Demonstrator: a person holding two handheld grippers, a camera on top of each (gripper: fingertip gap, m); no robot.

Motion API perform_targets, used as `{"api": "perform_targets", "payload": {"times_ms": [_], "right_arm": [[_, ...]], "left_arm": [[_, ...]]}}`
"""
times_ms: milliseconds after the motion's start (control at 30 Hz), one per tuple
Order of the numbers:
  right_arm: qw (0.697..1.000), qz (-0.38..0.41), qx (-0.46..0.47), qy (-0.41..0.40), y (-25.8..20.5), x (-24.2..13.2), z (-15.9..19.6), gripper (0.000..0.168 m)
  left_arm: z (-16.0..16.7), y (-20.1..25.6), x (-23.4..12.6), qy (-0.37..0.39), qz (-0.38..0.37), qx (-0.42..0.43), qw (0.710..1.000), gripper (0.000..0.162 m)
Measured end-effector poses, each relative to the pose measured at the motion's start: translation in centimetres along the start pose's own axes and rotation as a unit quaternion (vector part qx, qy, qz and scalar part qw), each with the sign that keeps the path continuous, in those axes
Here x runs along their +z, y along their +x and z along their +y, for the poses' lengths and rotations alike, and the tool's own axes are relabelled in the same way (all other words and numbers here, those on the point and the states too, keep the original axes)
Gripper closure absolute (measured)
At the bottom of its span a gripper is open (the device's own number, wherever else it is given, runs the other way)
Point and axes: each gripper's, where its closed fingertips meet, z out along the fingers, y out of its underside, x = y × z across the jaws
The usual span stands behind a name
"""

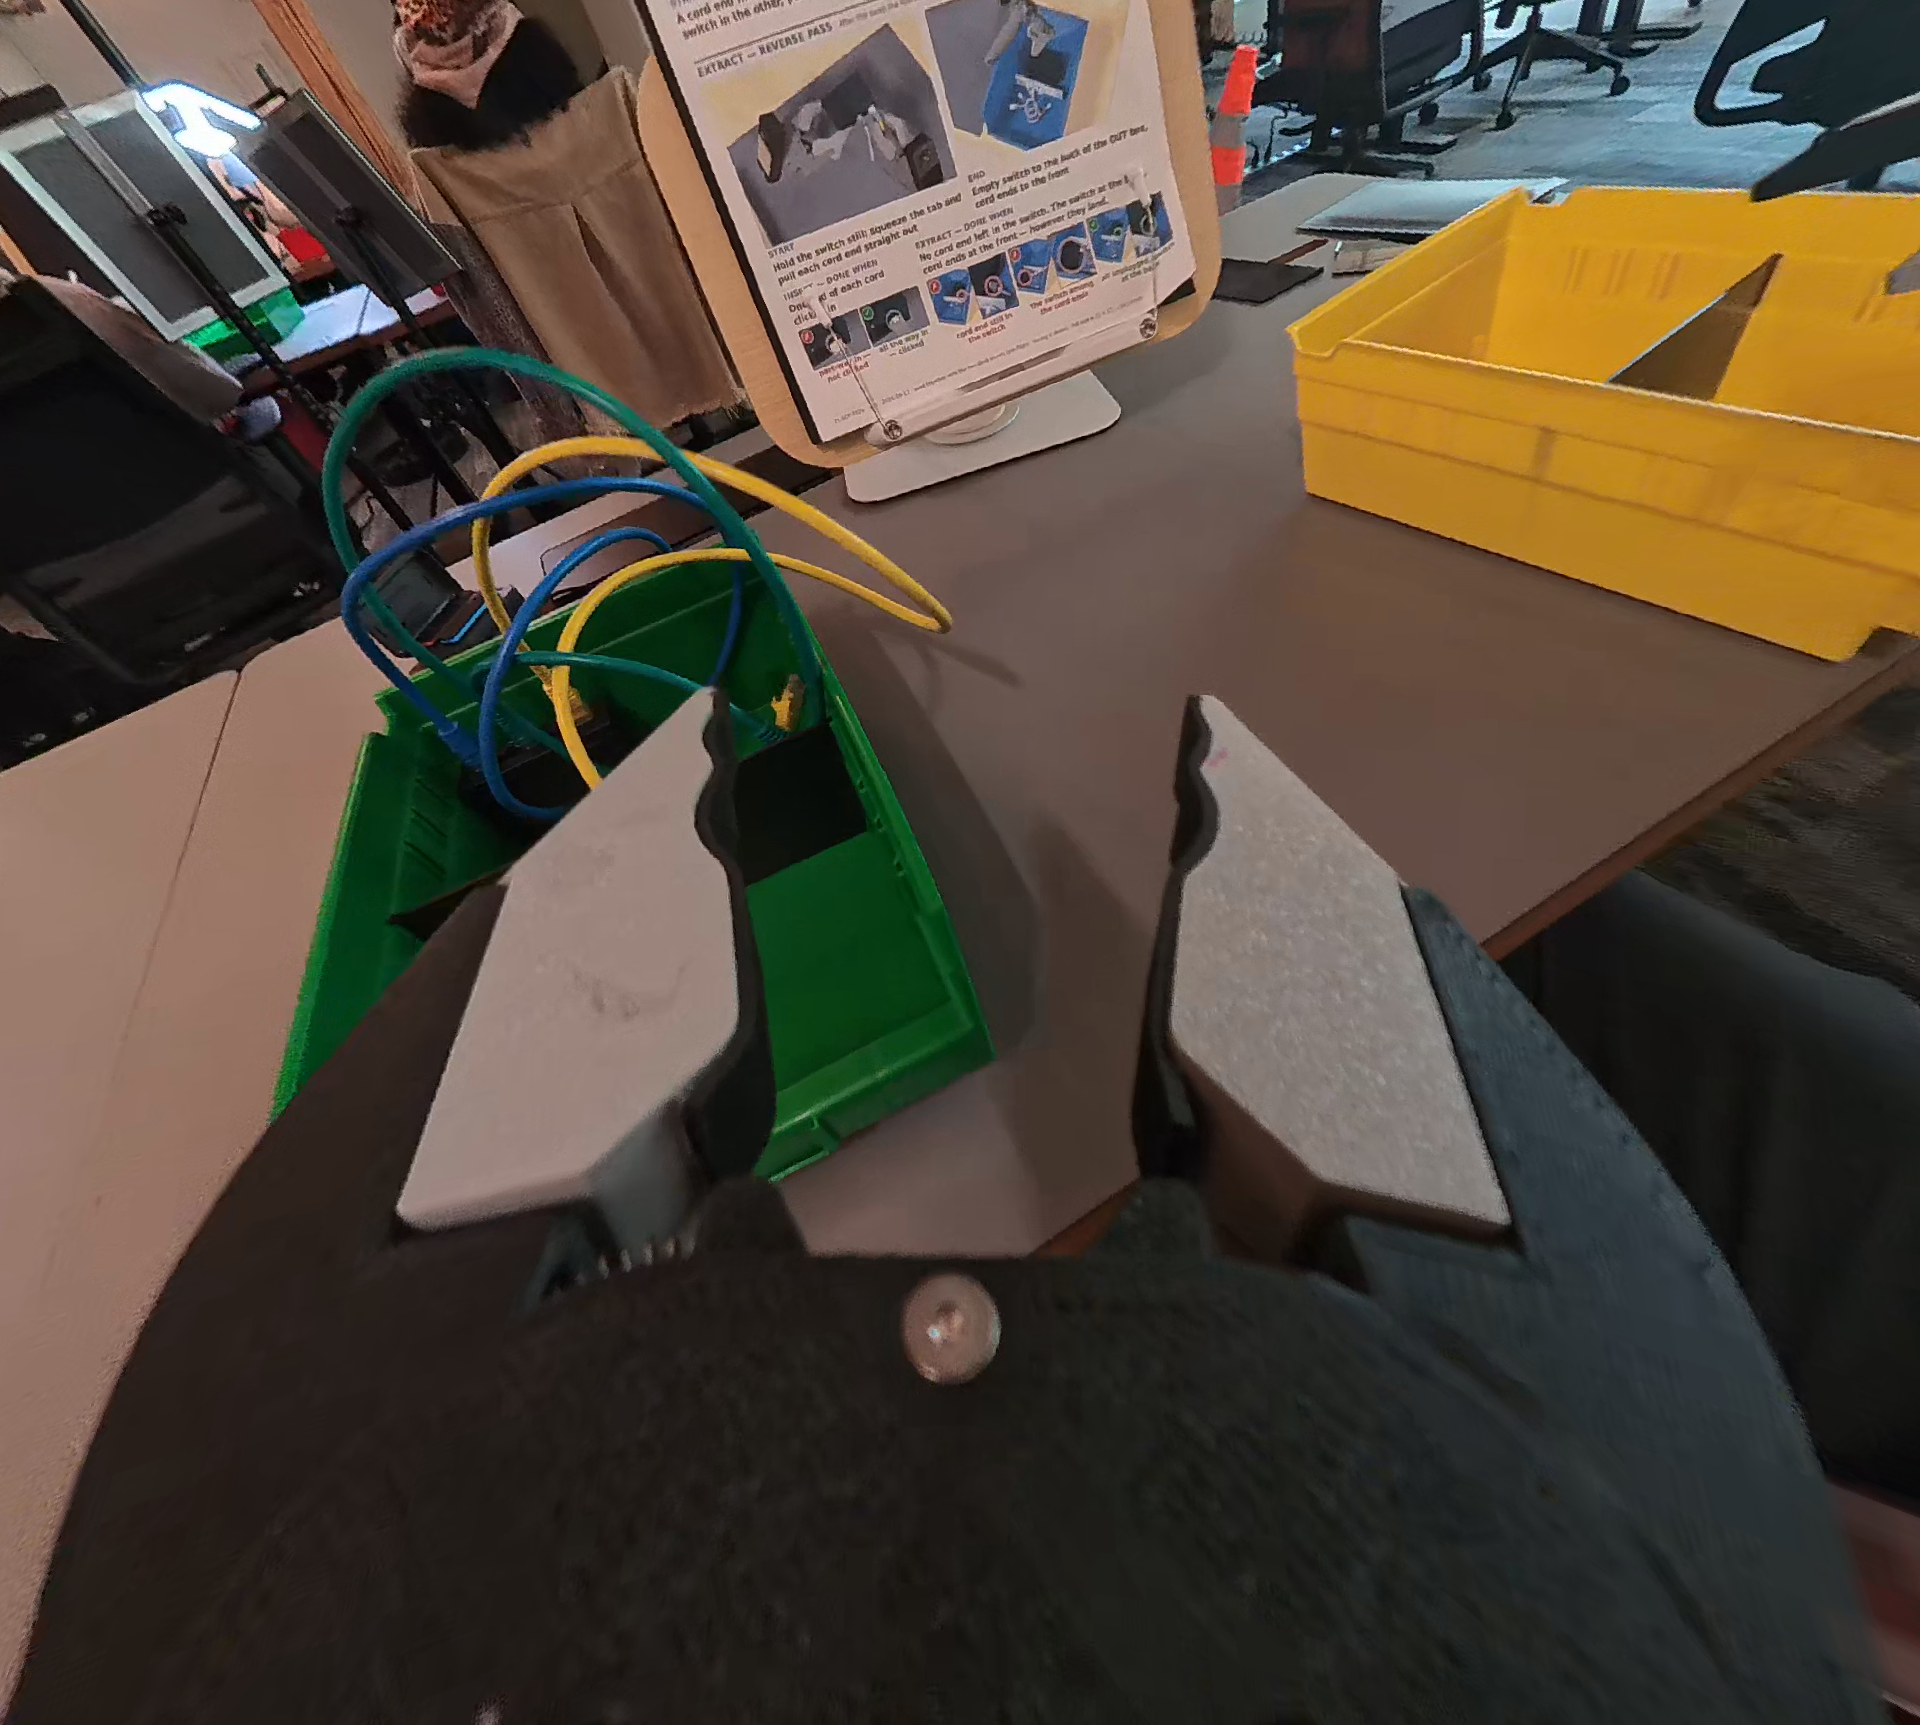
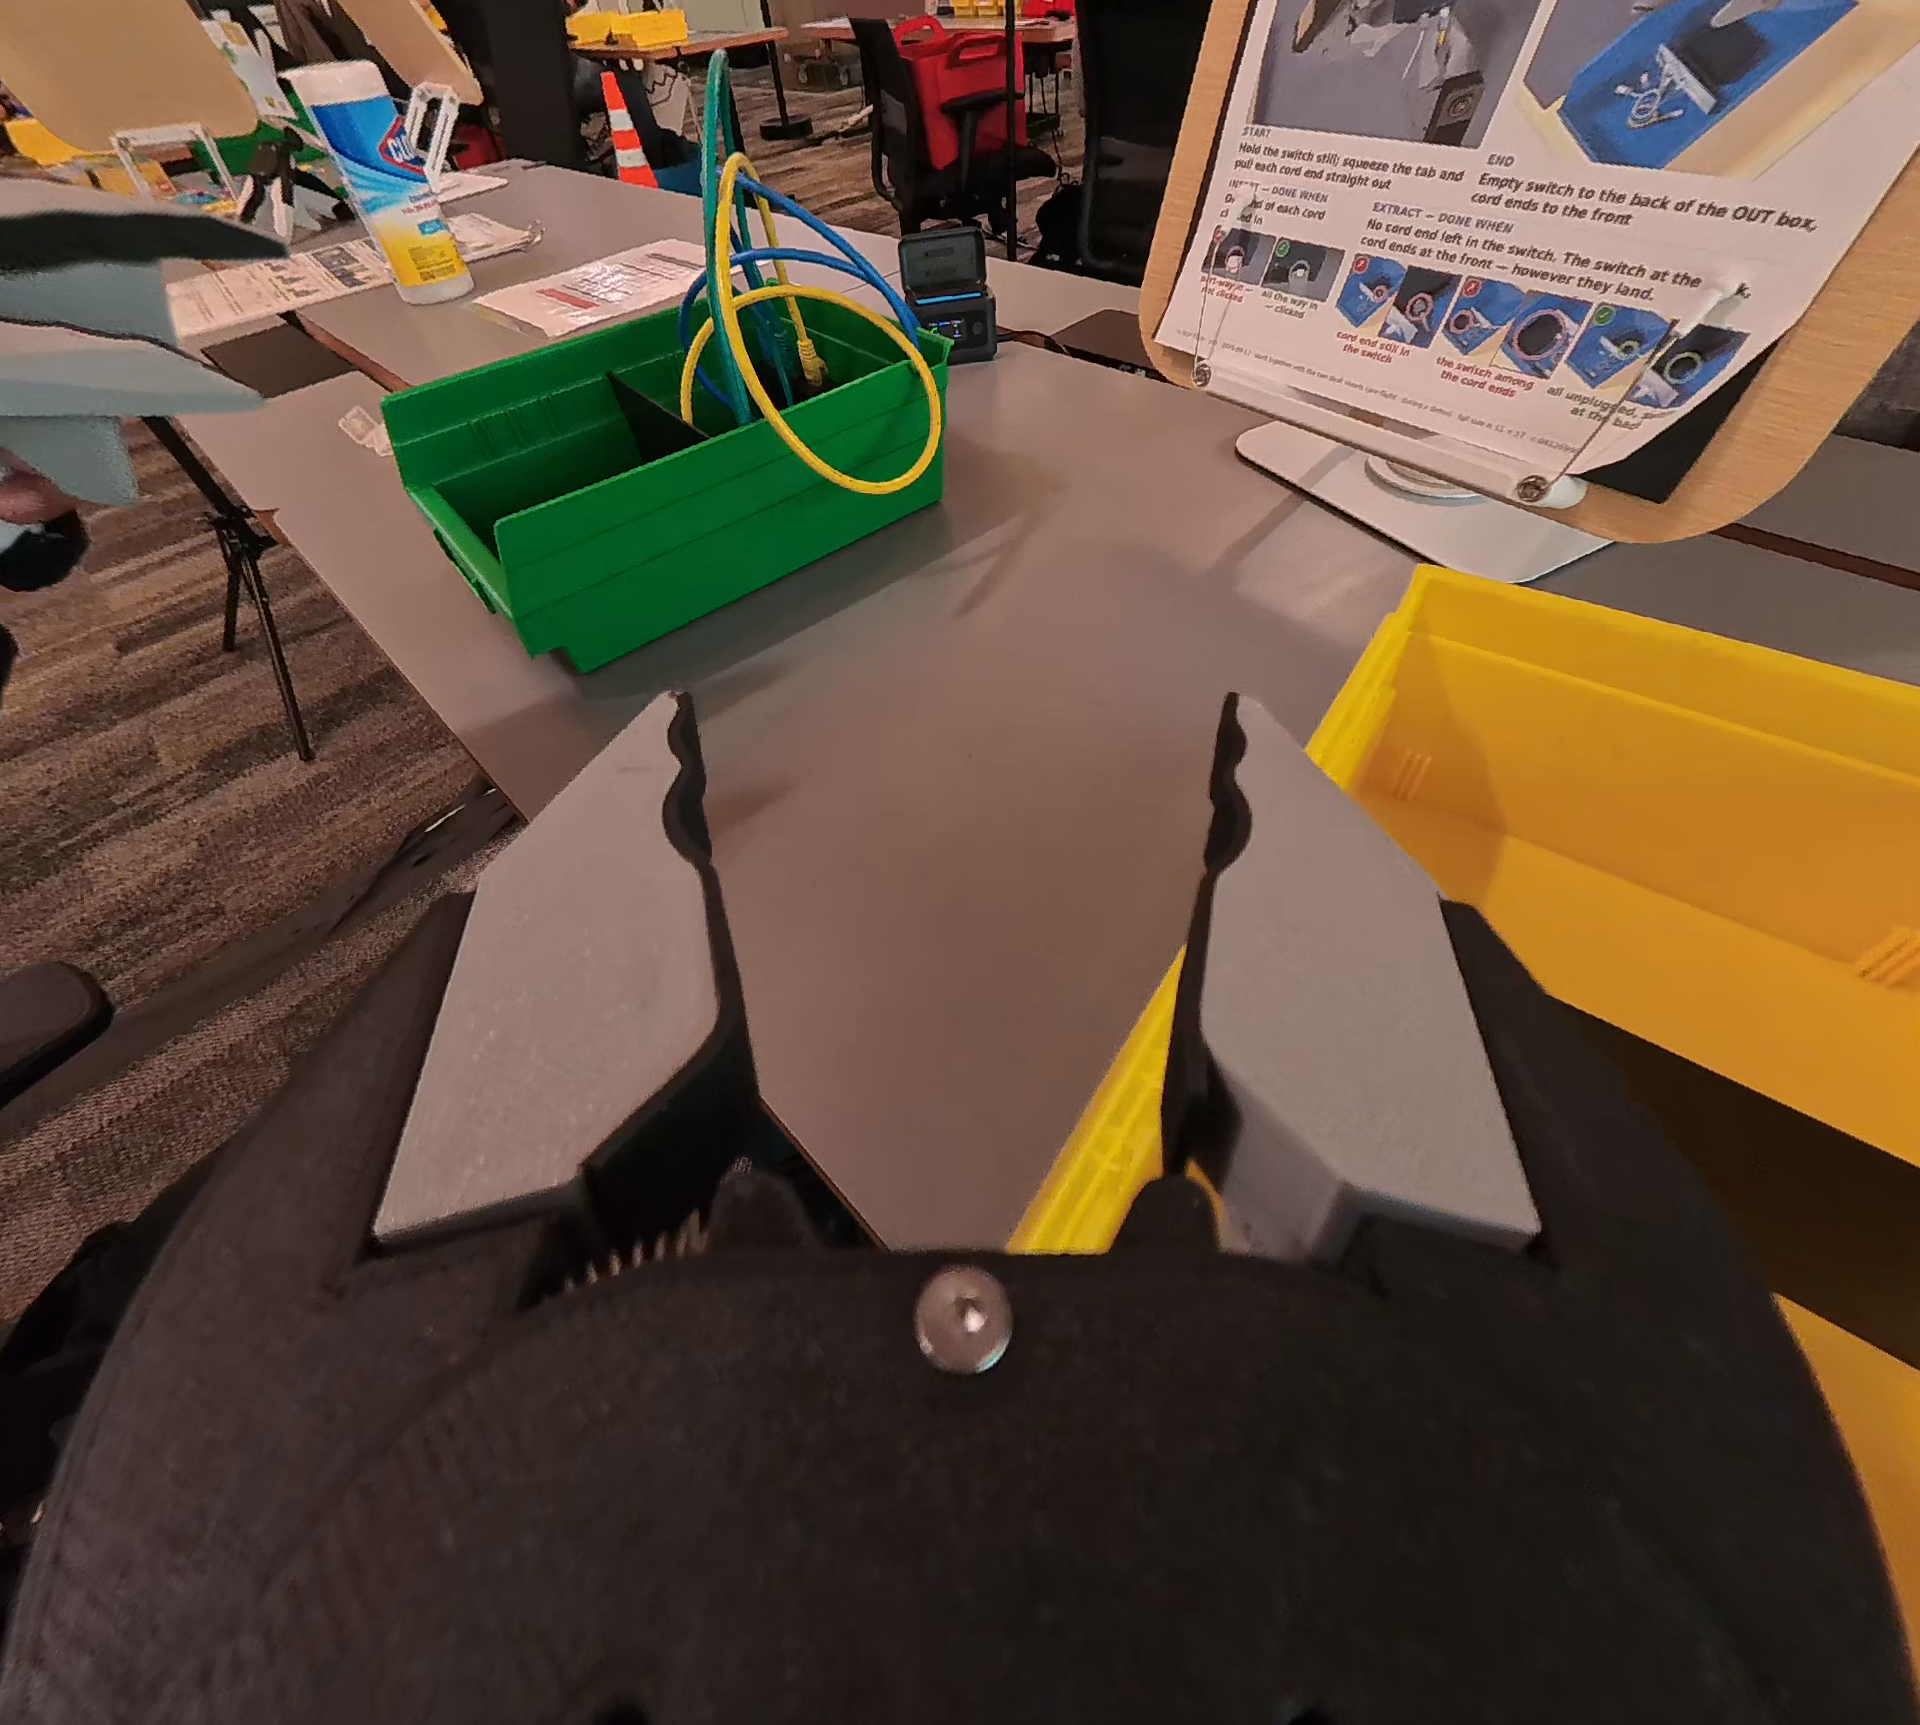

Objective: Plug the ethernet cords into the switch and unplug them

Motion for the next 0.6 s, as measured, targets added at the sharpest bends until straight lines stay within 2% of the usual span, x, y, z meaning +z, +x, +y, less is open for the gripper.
{"api": "perform_targets", "payload": {"times_ms": [133,600], "right_arm": [[1.0,-0.002,-0.004,-0.007,-0.2,0.2,0.2,0.073],[1.0,-0.005,-0.009,-0.016,-0.4,0.5,0.6,0.075]], "left_arm": [[1.3,-0.7,0.7,-0.021,-0.001,-0.014,1.0,0.078],[2.2,-1.0,1.2,-0.038,-0.001,-0.009,0.999,0.078]]}}
